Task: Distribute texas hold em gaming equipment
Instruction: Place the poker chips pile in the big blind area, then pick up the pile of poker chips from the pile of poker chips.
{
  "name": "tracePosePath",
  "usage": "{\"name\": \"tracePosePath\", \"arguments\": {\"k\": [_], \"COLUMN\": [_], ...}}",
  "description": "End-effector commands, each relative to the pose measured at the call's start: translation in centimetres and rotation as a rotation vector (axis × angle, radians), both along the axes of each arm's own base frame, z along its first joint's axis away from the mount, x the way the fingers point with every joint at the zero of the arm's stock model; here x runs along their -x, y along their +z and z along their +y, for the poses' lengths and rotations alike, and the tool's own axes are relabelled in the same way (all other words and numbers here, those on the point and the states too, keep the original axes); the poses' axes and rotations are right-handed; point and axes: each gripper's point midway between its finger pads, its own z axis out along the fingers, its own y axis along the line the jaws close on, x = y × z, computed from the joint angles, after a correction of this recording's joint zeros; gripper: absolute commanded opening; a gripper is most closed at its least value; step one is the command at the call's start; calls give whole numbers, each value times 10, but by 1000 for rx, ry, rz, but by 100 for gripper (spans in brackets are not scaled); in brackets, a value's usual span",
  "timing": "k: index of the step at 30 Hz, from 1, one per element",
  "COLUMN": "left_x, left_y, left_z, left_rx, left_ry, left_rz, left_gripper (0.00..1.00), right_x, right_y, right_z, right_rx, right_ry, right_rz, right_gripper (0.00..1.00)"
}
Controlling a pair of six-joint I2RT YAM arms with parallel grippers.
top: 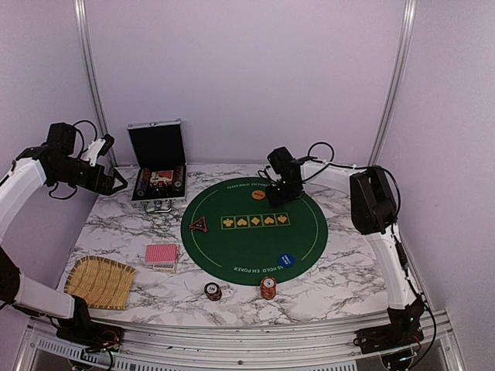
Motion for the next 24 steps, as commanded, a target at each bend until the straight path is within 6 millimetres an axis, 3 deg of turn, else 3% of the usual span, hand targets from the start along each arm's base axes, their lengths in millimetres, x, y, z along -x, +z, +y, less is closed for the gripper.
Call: {"name": "tracePosePath", "arguments": {"k": [1, 4, 9, 14, 19, 22, 24], "left_x": [1, 1, 1, 2, 2, 2, 3], "left_y": [0, -1, 1, 4, 5, 8, 10], "left_z": [0, -1, -1, 0, 0, -1, -1], "left_rx": [5, 6, 7, 5, 8, 10, 14], "left_ry": [-10, -11, -9, -7, -4, -5, -6], "left_rz": [15, 16, 13, 6, 9, 2, 0], "left_gripper": [99, 99, 99, 99, 99, 99, 99], "right_x": [-18, -22, -30, -23, 22, 67, 105], "right_y": [8, 15, 40, 89, 120, 122, 119], "right_z": [1, 0, 0, 5, 16, 26, 37], "right_rx": [-20, -12, -11, -53, -38, -29, -34], "right_ry": [-5, -9, -4, 9, 67, 130, 192], "right_rz": [-46, -66, -109, -167, -186, -155, -121], "right_gripper": [46, 54, 59, 59, 58, 59, 65]}}
